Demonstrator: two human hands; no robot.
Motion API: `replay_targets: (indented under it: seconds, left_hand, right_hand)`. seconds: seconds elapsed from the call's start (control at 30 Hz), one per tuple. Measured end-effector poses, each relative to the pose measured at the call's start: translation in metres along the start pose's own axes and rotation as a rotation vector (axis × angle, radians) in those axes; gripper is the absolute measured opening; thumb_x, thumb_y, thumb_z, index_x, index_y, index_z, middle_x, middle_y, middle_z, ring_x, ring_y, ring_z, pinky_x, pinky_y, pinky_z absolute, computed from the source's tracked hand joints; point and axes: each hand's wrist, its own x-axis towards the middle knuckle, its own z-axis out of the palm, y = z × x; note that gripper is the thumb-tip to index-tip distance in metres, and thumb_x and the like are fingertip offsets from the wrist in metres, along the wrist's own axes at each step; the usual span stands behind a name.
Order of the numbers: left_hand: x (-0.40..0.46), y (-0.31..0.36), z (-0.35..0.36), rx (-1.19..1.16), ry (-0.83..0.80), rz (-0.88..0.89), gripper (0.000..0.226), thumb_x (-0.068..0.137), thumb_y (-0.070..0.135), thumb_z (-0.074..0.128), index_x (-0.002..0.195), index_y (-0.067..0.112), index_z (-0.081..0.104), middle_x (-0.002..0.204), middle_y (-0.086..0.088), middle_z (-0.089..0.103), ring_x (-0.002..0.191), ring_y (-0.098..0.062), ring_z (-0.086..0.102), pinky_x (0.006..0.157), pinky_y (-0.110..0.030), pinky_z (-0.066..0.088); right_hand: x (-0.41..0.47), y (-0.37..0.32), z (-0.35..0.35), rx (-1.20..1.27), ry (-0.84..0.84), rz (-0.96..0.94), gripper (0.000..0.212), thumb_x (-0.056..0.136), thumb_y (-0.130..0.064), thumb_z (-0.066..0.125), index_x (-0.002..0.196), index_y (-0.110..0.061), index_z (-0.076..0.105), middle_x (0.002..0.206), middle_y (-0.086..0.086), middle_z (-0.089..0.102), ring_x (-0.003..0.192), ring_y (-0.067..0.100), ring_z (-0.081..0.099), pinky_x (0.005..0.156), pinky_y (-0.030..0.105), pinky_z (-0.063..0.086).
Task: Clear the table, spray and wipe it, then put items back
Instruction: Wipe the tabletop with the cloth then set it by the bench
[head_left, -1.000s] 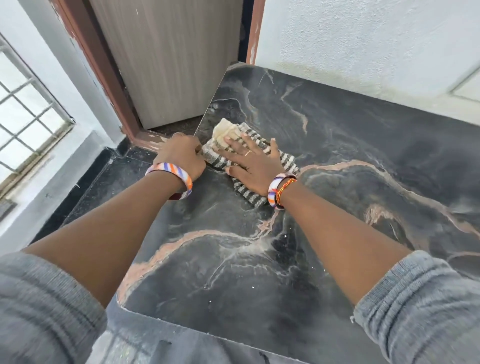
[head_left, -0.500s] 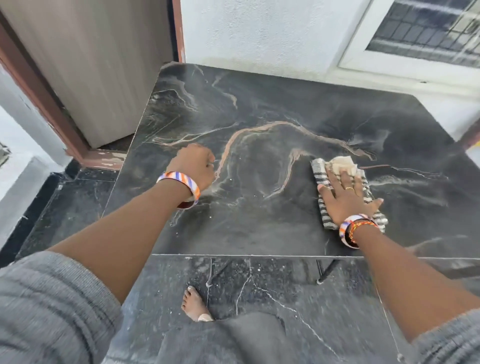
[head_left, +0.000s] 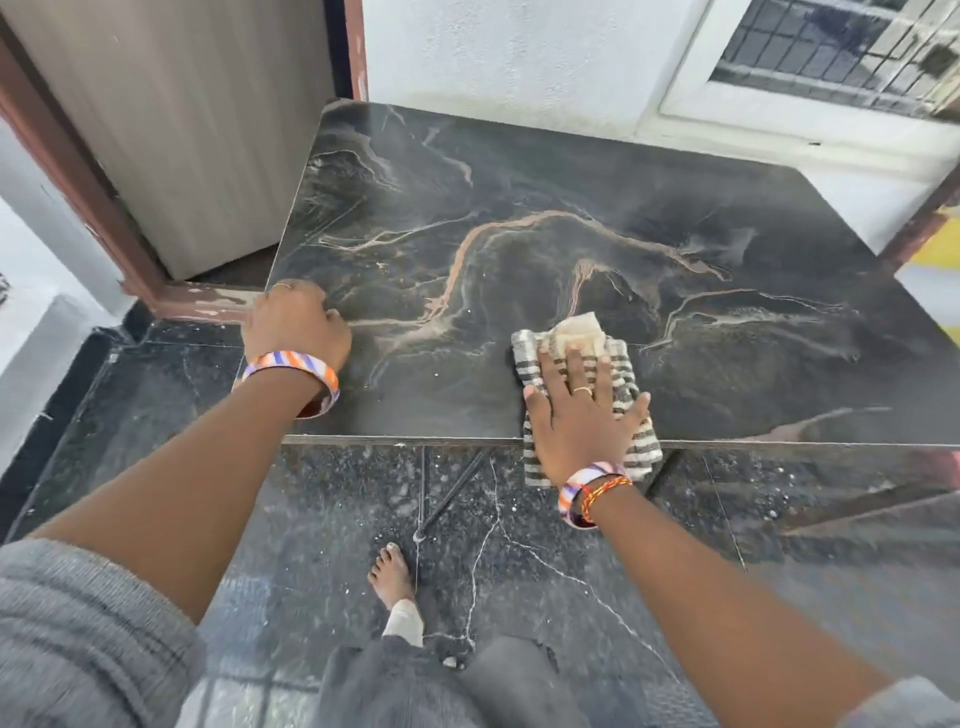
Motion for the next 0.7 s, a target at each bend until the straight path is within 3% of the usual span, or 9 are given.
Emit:
replay_targets:
  seconds: [0.1, 0.17, 0.27, 0.37, 0.43, 0.5, 0.6, 0.7]
  left_hand:
    - [0.003, -0.036, -0.009, -0.058, -0.004, -0.193, 0.031, 0.092, 0.015, 0.043, 0.109, -0.001, 0.063, 0.118, -0.030, 0.060, 0.112, -0.046, 0.053, 0.094, -0.046, 0.044]
    - [0.005, -0.059, -0.011, -0.137, -0.052, -0.281, 0.032, 0.092, 0.012, 0.041, 0.103, -0.007, 0.064, 0.115, -0.031, 0.061, 0.109, -0.046, 0.054, 0.093, -0.044, 0.044]
    - [0.004, -0.082, -0.007, -0.328, -0.160, -0.390, 0.032, 0.091, 0.016, 0.045, 0.102, -0.008, 0.065, 0.115, -0.028, 0.063, 0.107, -0.044, 0.057, 0.088, -0.041, 0.046]
    - [-0.001, -0.094, -0.005, -0.535, -0.256, -0.527, 0.038, 0.095, 0.015, 0.044, 0.120, -0.012, 0.055, 0.126, -0.031, 0.057, 0.115, -0.044, 0.056, 0.080, -0.033, 0.047]
    - [-0.006, -0.101, -0.006, -0.574, -0.253, -0.635, 0.042, 0.100, 0.013, 0.035, 0.129, -0.014, 0.046, 0.133, -0.032, 0.049, 0.122, -0.042, 0.050, 0.089, -0.037, 0.047]
    - [-0.008, -0.109, -0.009, -0.507, -0.152, -0.689, 0.044, 0.101, 0.013, 0.029, 0.130, -0.017, 0.042, 0.136, -0.034, 0.045, 0.126, -0.043, 0.045, 0.103, -0.042, 0.038]
    - [-0.010, -0.107, -0.018, -0.354, -0.059, -0.722, 0.047, 0.099, 0.022, 0.031, 0.123, -0.013, 0.050, 0.132, -0.031, 0.049, 0.122, -0.043, 0.047, 0.102, -0.042, 0.037]
    - [-0.007, -0.083, -0.019, -0.213, -0.079, -0.526, 0.046, 0.098, 0.028, 0.032, 0.116, -0.005, 0.058, 0.126, -0.029, 0.055, 0.118, -0.042, 0.050, 0.099, -0.041, 0.039]
  right_hand:
    - [-0.015, -0.050, 0.011, -0.013, 0.022, -0.182, 0.063, 0.087, -0.054, -0.006, 0.148, -0.040, 0.004, 0.159, -0.008, 0.004, 0.147, 0.027, -0.003, 0.108, 0.067, -0.004]
    - [-0.022, -0.086, 0.018, -0.024, 0.001, -0.324, 0.073, 0.081, -0.055, -0.011, 0.148, -0.037, 0.008, 0.159, -0.004, 0.009, 0.147, 0.030, 0.004, 0.107, 0.068, -0.001]
    - [-0.030, -0.128, 0.024, -0.032, 0.027, -0.494, 0.066, 0.090, -0.056, 0.007, 0.147, -0.029, 0.025, 0.156, 0.003, 0.024, 0.144, 0.036, 0.017, 0.106, 0.070, 0.007]
    - [-0.032, -0.165, 0.034, -0.074, -0.013, -0.687, 0.059, 0.096, -0.053, 0.021, 0.149, -0.026, 0.018, 0.158, 0.005, 0.015, 0.145, 0.037, 0.007, 0.108, 0.068, 0.000]
    - [-0.031, -0.186, 0.037, -0.113, -0.017, -0.788, 0.059, 0.097, -0.051, 0.026, 0.149, -0.026, 0.015, 0.159, 0.006, 0.012, 0.145, 0.038, 0.004, 0.108, 0.068, -0.002]
    - [-0.029, -0.202, 0.039, -0.177, -0.028, -0.877, 0.057, 0.098, -0.046, 0.031, 0.149, -0.028, 0.015, 0.159, 0.004, 0.010, 0.145, 0.038, 0.003, 0.108, 0.067, -0.002]
    - [-0.026, -0.202, 0.040, -0.206, -0.024, -1.007, 0.055, 0.098, -0.031, 0.037, 0.149, -0.032, 0.014, 0.159, -0.002, 0.012, 0.146, 0.034, 0.004, 0.111, 0.064, 0.000]
    - [-0.023, -0.178, 0.034, -0.226, 0.004, -1.135, 0.059, 0.098, -0.020, 0.038, 0.149, -0.035, 0.012, 0.159, -0.003, 0.012, 0.147, 0.027, 0.008, 0.115, 0.057, 0.005]
